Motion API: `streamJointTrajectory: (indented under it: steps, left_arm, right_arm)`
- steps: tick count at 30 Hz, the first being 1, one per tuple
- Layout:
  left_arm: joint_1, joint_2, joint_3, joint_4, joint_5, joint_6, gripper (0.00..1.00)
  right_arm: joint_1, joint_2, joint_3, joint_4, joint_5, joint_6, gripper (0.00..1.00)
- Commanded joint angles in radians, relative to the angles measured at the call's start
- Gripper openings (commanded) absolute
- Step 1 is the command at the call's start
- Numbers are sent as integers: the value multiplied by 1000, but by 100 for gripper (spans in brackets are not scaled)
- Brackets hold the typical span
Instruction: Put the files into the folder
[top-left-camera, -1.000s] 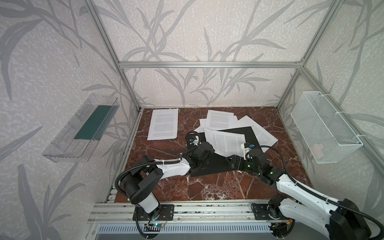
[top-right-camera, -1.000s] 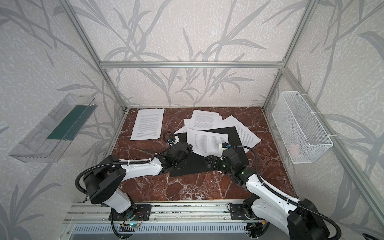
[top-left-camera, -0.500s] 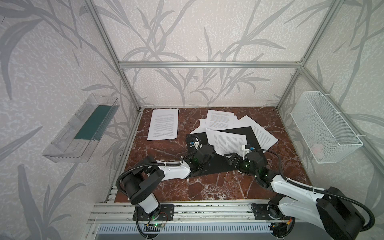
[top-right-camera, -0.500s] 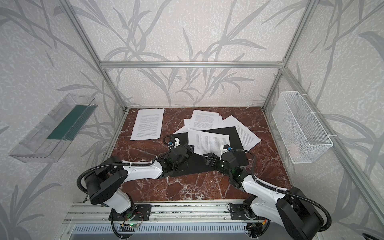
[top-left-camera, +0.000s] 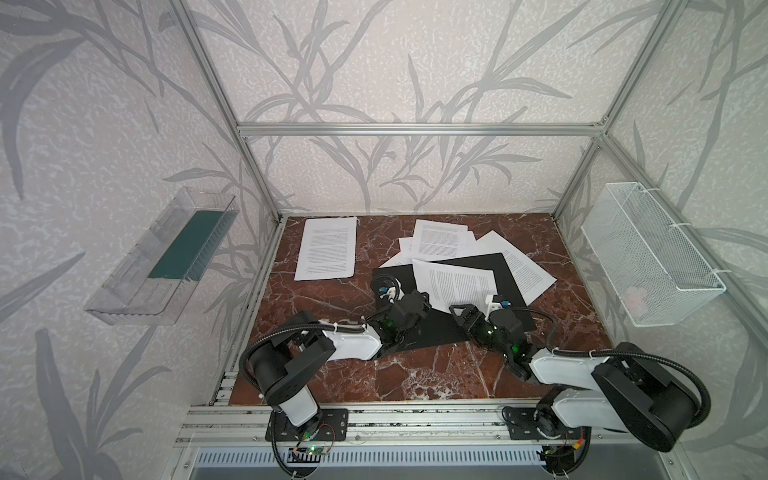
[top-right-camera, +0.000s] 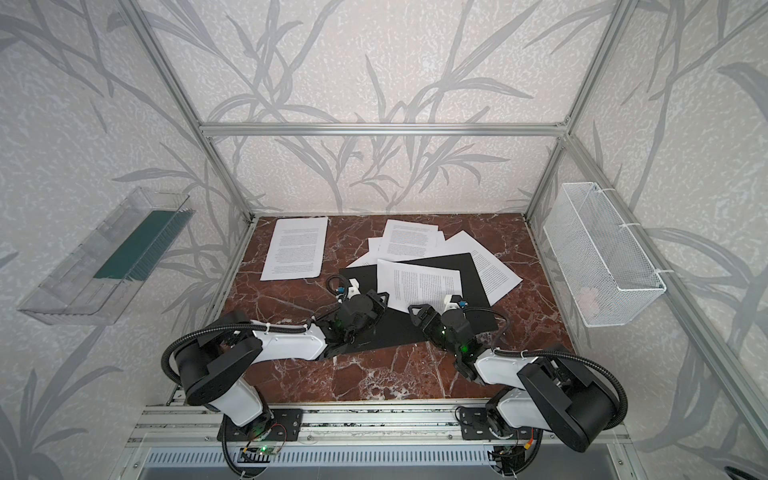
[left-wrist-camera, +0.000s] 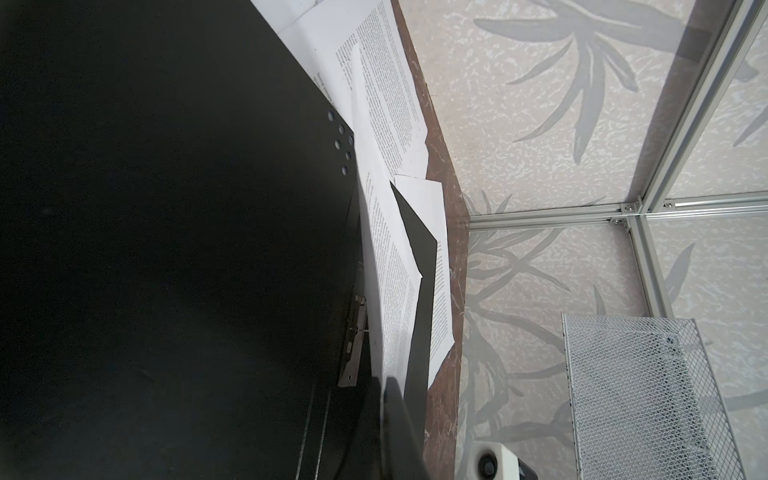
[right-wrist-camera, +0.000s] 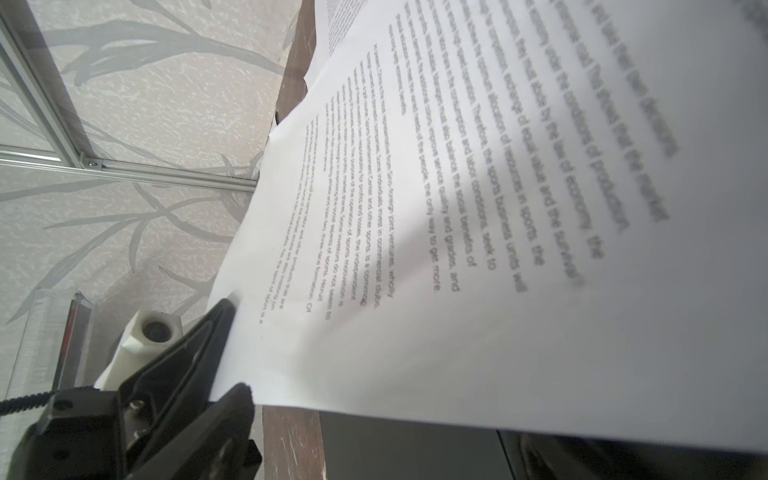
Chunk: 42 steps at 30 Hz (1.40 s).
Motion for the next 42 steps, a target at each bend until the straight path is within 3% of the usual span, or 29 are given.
streamJointTrajectory:
  steps: [1, 9, 15, 19, 21, 27, 39, 42]
  left_arm:
    - [-6, 7, -22, 56, 0, -24, 0]
    - [-12, 11, -41, 97, 29, -34, 0]
    - [-20, 16, -58, 114, 13, -39, 0]
    - [-20, 51, -56, 155, 20, -41, 0]
    - [-20, 72, -55, 171, 27, -44, 0]
    - [-16, 114, -56, 221, 45, -46, 0]
    - [-15, 126, -50, 220, 46, -27, 0]
    - [-16, 132, -46, 221, 46, -24, 0]
  right_arm:
    - [4, 27, 3, 136, 55, 32, 89]
    - [3, 112, 14, 236, 72, 51, 72]
    - [7, 150, -9, 310, 97, 75, 48]
    - [16, 145, -9, 305, 108, 80, 46]
    - [16, 144, -8, 306, 105, 82, 35]
    - [16, 129, -6, 289, 98, 67, 41]
    - [17, 77, 5, 207, 87, 47, 35]
    - [17, 58, 3, 183, 93, 43, 26]
